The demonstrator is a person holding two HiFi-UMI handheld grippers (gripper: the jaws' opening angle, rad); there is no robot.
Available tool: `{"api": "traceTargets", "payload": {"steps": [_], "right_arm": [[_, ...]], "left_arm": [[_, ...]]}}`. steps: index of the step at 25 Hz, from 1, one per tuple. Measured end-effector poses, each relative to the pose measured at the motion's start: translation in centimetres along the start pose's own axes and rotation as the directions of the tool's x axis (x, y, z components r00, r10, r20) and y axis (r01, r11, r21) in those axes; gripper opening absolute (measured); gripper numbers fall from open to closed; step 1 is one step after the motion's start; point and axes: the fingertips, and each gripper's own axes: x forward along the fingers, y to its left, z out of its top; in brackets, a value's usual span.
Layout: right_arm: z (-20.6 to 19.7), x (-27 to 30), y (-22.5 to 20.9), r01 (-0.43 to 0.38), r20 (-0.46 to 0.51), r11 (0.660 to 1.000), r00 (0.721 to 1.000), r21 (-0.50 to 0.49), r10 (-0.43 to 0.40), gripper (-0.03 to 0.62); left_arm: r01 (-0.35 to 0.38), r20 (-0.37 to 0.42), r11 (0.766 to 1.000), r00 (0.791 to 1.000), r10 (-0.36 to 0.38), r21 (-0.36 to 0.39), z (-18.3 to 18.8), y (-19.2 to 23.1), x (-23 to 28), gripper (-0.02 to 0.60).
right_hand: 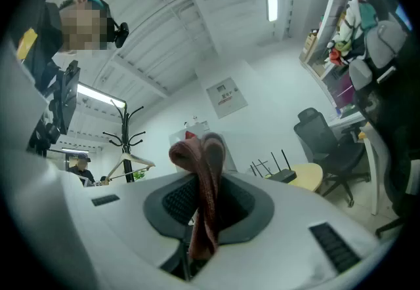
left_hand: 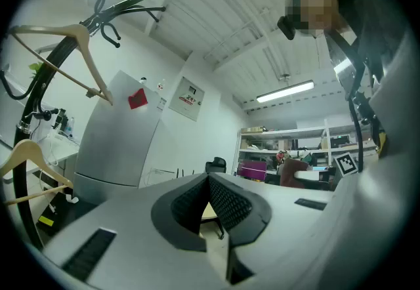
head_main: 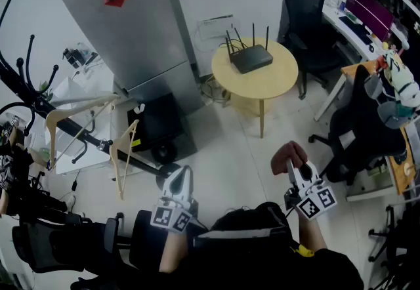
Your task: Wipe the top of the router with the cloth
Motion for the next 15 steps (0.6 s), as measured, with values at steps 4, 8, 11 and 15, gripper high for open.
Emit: {"api": "traceTargets", "payload": {"steps": [4,8,11,15], "right_arm": [[-0.5,1.4,1.1,-0.023,-0.005,1.0,1.0,-0.011,0.022,0.063],[-0.5,2.9,-0.5,-0.033,-0.016,0.999,0.999,-0.023,0.033,0.063],[0.8,3.8,-3.1,-0.047,-0.005,0.998,0.999,-0.032,0.047,0.063],[2.5,5.3,-8.5,-0.054,0.005,0.998,0.999,-0.015,0.054,0.063]], "left_arm": [[-0.004,-0.009,1.0,1.0,0.004,0.01,0.1,1.4,0.3,-0.006],[-0.023,-0.009,1.0,1.0,0.023,0.015,-0.3,1.7,2.0,-0.006],[-0.027,-0.011,0.999,1.0,0.028,0.031,-0.6,0.8,4.8,-0.006],[-0.043,0.001,0.998,0.999,0.042,0.053,-0.6,-1.1,9.2,-0.006]]}}
